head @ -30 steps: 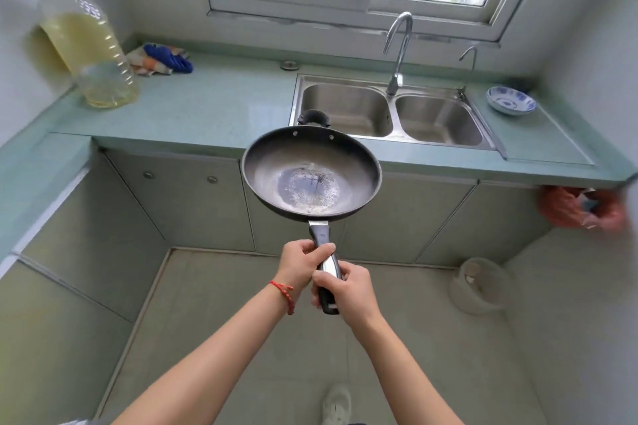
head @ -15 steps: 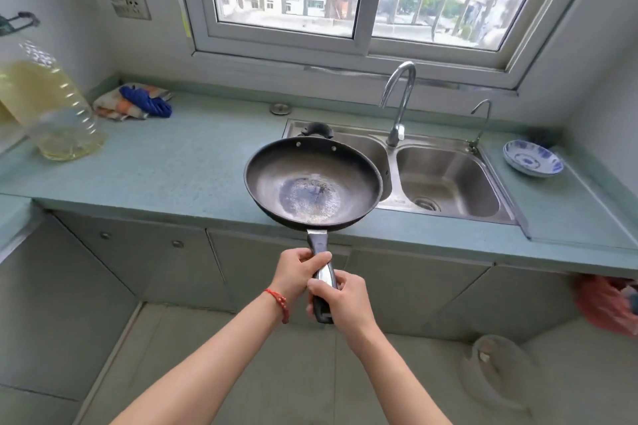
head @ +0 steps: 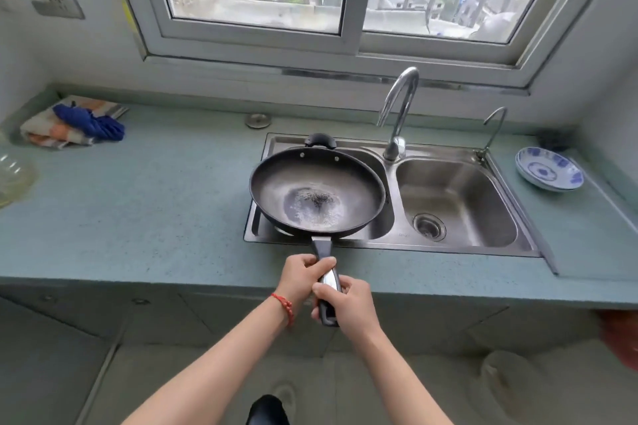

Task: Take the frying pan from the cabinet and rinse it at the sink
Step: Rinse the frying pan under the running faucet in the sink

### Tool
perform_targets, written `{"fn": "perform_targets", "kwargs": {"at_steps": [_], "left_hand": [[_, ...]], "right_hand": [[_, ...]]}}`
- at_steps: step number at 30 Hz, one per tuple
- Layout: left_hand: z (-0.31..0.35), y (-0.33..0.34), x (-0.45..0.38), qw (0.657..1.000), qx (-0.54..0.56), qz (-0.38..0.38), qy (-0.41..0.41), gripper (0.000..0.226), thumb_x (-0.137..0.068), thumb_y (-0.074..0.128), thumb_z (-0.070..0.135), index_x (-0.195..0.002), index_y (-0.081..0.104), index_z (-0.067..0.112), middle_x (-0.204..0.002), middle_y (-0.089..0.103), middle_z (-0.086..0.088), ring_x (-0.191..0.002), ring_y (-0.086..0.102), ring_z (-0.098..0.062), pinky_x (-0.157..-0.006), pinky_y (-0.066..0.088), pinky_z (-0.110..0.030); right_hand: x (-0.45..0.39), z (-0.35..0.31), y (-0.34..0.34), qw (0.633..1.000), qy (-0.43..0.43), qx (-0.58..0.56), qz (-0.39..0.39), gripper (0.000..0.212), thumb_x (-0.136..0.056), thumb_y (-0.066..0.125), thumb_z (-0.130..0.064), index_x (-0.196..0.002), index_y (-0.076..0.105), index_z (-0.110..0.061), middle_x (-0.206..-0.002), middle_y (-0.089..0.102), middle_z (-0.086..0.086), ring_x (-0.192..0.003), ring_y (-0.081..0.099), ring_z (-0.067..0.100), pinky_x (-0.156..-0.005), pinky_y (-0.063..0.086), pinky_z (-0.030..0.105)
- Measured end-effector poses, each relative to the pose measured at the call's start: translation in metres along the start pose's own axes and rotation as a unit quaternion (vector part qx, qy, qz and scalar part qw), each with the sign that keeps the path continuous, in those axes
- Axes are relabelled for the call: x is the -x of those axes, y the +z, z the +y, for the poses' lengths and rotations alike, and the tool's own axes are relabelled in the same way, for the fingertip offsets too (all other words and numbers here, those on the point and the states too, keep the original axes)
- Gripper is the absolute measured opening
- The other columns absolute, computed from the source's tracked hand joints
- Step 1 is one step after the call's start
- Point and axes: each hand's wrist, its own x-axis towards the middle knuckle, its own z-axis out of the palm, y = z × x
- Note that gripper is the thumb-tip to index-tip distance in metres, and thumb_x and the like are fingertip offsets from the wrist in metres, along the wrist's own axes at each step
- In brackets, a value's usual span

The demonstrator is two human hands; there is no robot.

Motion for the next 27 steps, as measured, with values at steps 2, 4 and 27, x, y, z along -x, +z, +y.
{"fn": "perform_targets", "kwargs": {"at_steps": [2,4,27], "left_hand": [[0.002,0.000,-0.018,1.000,0.004,-0.011,-0.010,0.032,-0.077,0.067,0.011,-0.050,0.049,0.009,-0.039,0.040,0.007,-0.037,0.035,-0.002,-0.040,0.028,-0.017],[0.004,0.001,-0.032,1.000,0.006,-0.023,-0.019,0.028,-0.077,0.067,0.011,-0.054,0.052,0.006,-0.044,0.043,0.002,-0.042,0.038,-0.006,-0.042,0.031,-0.019],[-0.010,0.023,-0.053,0.997,0.026,-0.010,-0.069,0.038,-0.076,0.068,0.015,-0.049,0.043,0.012,-0.044,0.034,0.002,-0.044,0.032,-0.012,-0.042,0.025,-0.023]], "right_hand": [[-0.015,-0.005,0.001,1.000,0.009,-0.002,0.009,0.019,-0.079,0.057,0.004,-0.061,0.057,-0.004,-0.046,0.060,0.003,-0.037,0.057,0.016,-0.040,0.045,0.021],[-0.029,-0.009,0.001,1.000,0.014,-0.001,0.017,0.019,-0.079,0.057,0.003,-0.062,0.058,-0.004,-0.047,0.061,0.003,-0.038,0.057,0.016,-0.041,0.046,0.021],[-0.052,-0.008,-0.023,0.998,0.059,-0.003,-0.004,0.017,-0.082,0.057,0.002,-0.065,0.058,-0.001,-0.050,0.058,0.005,-0.039,0.057,0.016,-0.042,0.047,0.024]]}}
